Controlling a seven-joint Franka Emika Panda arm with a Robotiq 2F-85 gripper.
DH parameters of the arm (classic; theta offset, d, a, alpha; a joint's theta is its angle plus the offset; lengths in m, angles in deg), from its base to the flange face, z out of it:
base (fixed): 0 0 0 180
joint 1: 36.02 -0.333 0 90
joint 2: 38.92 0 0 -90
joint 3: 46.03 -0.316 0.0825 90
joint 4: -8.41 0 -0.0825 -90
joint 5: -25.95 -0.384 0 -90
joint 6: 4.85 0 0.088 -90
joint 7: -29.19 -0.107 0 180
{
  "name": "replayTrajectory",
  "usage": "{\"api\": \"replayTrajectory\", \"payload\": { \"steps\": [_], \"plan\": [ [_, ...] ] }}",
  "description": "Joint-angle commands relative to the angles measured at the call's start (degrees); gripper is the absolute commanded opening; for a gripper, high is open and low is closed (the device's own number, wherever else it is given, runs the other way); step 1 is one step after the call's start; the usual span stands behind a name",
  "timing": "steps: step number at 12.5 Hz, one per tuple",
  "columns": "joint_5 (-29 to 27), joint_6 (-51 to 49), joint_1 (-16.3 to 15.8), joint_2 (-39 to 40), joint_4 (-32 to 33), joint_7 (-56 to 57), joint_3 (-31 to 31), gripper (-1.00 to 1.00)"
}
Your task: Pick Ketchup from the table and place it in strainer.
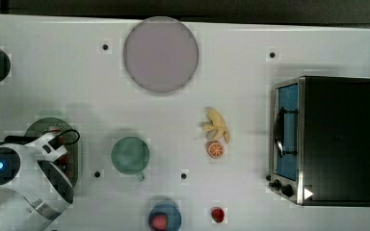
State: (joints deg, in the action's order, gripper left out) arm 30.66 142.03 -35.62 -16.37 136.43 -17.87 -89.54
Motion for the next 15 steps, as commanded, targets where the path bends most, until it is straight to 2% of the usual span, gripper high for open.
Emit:
{"api": "replayTrajectory", "payload": {
  "steps": [1, 4, 8, 12, 15],
  "plan": [
    [-0.2, 1.5, 3.9, -8.7, -2.3, -3.2, -0.8, 1.0],
    [-1.2, 0.3, 9.7, -16.2, -4.1, -3.2, 1.6, 1.0],
    [-1.6, -15.6, 15.4, -24.0, -9.1, -2.7, 10.4, 1.0],
    [-2.2, -34.9, 16.3, -27.2, -17.4, 2.0, 21.1, 1.0],
    [-3.4, -42.5, 16.4, -27.3, -22.8, 4.7, 26.9, 1.0]
  ]
}}
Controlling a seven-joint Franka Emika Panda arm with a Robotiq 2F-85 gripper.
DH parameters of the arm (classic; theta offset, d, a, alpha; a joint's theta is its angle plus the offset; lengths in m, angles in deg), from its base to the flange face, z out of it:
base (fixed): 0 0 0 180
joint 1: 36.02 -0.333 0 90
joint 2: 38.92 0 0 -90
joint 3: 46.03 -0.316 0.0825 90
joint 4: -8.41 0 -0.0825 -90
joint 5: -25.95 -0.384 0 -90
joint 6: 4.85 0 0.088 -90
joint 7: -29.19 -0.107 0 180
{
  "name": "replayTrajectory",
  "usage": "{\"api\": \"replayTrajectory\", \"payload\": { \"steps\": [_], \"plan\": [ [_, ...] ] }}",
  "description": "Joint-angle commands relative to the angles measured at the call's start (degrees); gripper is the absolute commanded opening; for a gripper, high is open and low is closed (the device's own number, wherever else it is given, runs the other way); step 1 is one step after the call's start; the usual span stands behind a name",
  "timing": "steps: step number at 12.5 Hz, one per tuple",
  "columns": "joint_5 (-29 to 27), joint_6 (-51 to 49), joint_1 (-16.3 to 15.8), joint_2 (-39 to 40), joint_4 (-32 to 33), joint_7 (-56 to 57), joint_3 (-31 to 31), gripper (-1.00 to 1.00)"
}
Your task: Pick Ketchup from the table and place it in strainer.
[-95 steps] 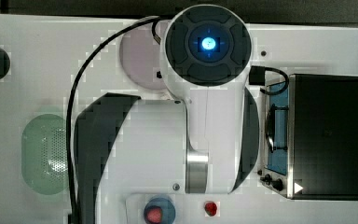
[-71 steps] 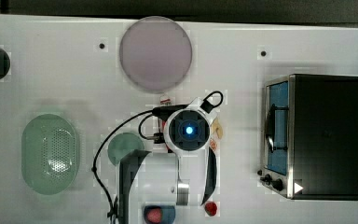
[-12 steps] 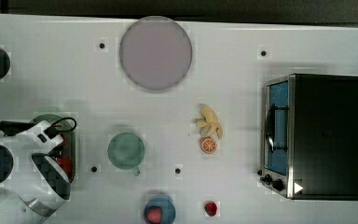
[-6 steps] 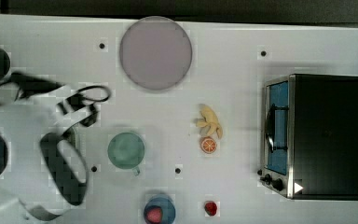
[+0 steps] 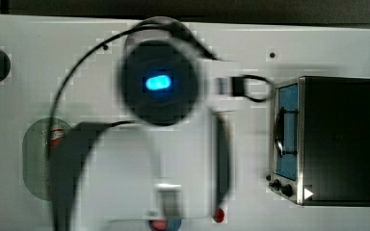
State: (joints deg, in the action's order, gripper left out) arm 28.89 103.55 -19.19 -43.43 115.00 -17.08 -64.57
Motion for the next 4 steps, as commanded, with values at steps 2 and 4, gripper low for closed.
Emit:
{"api": "replayTrajectory", "payload": {
  "steps": [2, 4],
  "plan": [
    [-2.7, -7.2, -0.1, -0.3, -3.2, 4.6, 4.4, 1.0],
    [-2.7, -10.5, -0.1, -0.3, -3.9, 2.7, 5.4, 1.0]
  ]
}}
